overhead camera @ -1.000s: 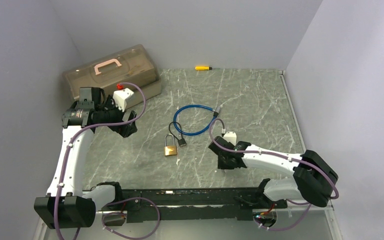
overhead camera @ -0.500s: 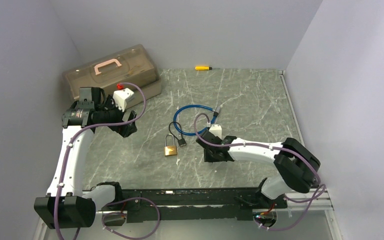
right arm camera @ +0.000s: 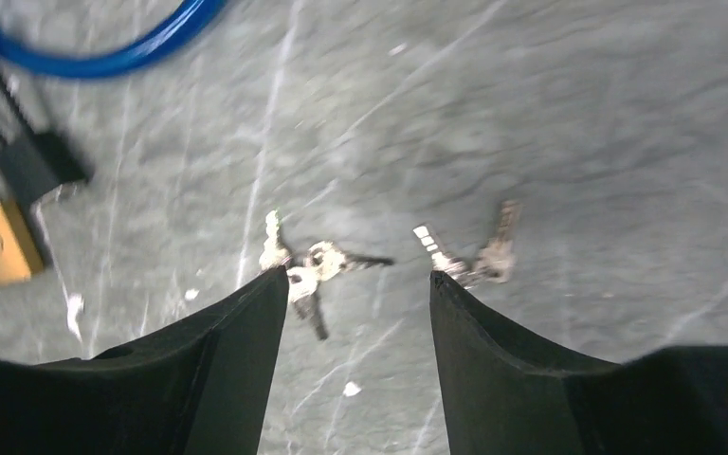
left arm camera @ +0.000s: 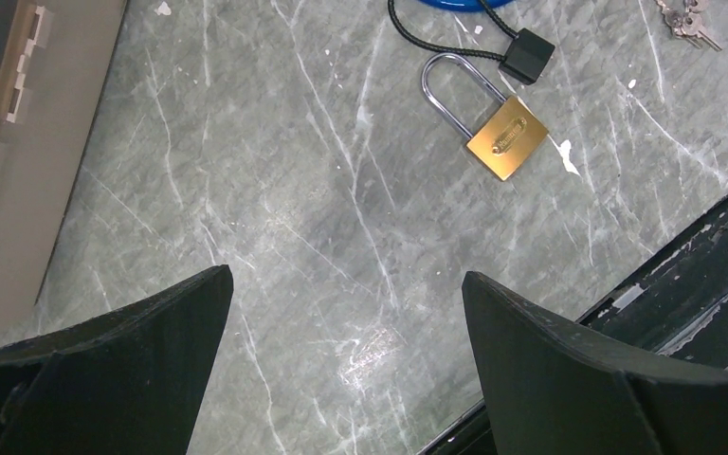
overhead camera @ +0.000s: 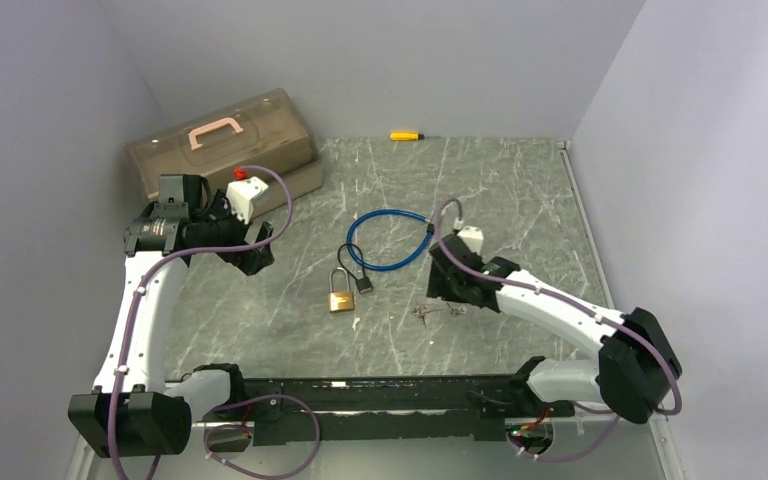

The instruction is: Unlock with the key

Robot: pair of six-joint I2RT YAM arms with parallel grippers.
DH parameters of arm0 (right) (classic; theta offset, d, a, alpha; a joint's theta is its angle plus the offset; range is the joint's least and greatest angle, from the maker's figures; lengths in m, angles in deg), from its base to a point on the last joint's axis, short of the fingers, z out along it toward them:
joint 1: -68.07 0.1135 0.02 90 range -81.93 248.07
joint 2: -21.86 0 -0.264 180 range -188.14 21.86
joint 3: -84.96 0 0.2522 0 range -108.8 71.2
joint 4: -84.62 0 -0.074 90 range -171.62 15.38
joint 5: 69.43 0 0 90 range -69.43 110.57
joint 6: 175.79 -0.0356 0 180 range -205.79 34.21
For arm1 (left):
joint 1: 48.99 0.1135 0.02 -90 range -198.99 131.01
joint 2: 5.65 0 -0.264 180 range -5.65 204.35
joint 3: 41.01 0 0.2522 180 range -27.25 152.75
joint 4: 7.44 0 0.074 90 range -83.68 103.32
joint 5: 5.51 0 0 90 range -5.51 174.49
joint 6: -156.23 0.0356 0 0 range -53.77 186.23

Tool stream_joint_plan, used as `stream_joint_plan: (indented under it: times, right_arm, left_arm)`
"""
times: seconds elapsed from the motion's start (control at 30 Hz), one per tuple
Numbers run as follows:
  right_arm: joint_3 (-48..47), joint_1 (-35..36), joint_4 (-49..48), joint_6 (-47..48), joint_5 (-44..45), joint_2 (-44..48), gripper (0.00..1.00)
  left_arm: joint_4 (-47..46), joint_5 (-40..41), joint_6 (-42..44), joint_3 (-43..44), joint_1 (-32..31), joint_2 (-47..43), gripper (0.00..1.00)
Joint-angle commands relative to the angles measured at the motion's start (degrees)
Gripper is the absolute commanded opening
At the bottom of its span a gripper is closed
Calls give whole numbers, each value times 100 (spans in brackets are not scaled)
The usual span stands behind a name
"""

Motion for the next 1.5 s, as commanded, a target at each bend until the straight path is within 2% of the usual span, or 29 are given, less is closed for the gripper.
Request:
stream_joint_plan:
  times: [0.0, 0.13, 0.33, 0.57, 0.73, 0.93, 1.07, 1.2, 1.47]
  right_arm:
    - [160, -881, 394, 127, 94, 373, 59]
    - [293, -1330, 191, 242, -210, 128, 58]
    - [495, -1342, -204, 162, -677, -154, 52]
    - [789, -1340, -420, 79, -787, -240, 48]
    - [812, -1314, -668, 90, -771, -471, 34]
    - [580, -811, -883, 55, -692, -818, 13]
    - [389, -313, -984, -46, -635, -1067, 6]
    - [243, -81, -936, -76, -455, -1140, 0]
    - [130, -77, -1005, 534, -376, -351, 0]
  left_arm:
    - [-37, -168, 118, 100, -26, -17, 99]
    - [-2, -160, 153, 89, -24, 14, 99]
    - [49, -152, 189, 102, -25, 13, 99]
    - [29, -194, 159, 150, -25, 89, 99]
    - [-9, -190, 147, 108, -24, 79, 99]
    - [-36, -148, 146, -34, -27, -25, 99]
    - [-20, -112, 162, -40, -26, -57, 99]
    - [-10, -135, 149, -50, -22, -53, 99]
    - [-45, -304, 94, -123, -54, -44, 99]
